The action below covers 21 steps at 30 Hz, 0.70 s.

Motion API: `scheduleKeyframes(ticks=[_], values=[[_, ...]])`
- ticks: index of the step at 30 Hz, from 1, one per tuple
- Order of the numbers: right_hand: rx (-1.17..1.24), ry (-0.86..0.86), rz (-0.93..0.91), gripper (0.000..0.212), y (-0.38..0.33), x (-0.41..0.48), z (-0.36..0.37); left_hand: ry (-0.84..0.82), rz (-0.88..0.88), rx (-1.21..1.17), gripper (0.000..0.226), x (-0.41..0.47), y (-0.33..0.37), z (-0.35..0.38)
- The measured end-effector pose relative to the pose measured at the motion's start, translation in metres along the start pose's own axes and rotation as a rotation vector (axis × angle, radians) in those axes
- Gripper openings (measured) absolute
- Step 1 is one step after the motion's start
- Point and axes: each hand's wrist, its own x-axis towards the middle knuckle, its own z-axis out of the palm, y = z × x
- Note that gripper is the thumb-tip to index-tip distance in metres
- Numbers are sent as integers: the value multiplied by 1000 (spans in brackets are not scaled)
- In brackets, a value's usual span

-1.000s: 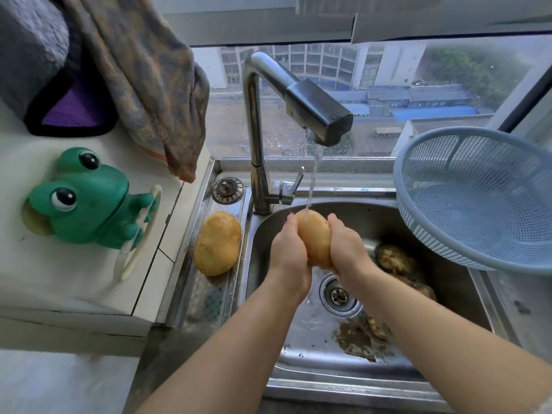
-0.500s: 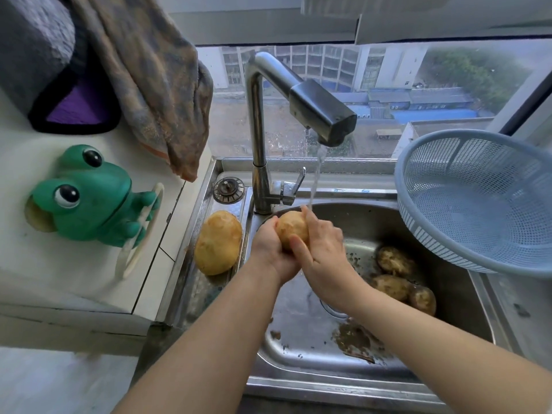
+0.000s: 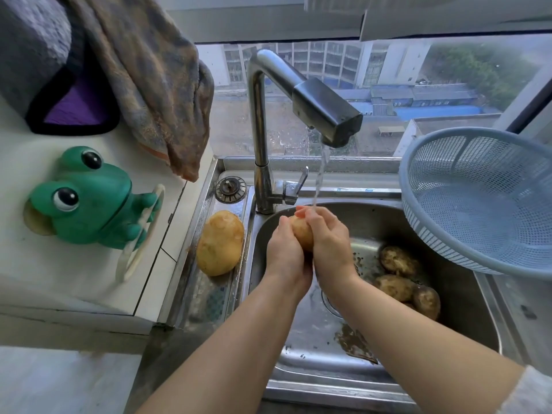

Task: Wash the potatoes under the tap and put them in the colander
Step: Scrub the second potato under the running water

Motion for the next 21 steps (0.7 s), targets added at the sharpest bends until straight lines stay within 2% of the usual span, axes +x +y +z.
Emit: scheduleKeyframes(ticks=[2, 5, 9, 14, 17, 21], values=[[64, -21, 100, 24, -1, 0, 1, 2, 72, -4, 41, 2, -1, -5], [101, -46, 179, 28, -1, -1, -3, -90, 130, -3, 45, 5, -3, -9], [-41, -250, 133, 30, 2, -3, -10, -65, 136, -62, 38, 7, 3, -9], [-219, -482, 0, 34, 3, 6, -26, -70, -38, -21, 35, 12, 17, -9], [-303, -572, 11, 45, -7, 13, -41, -116, -142, 22, 32, 12, 25, -8], [-140, -537, 119, 52, -10, 21, -46, -128, -147, 10, 31, 9, 25, -2]])
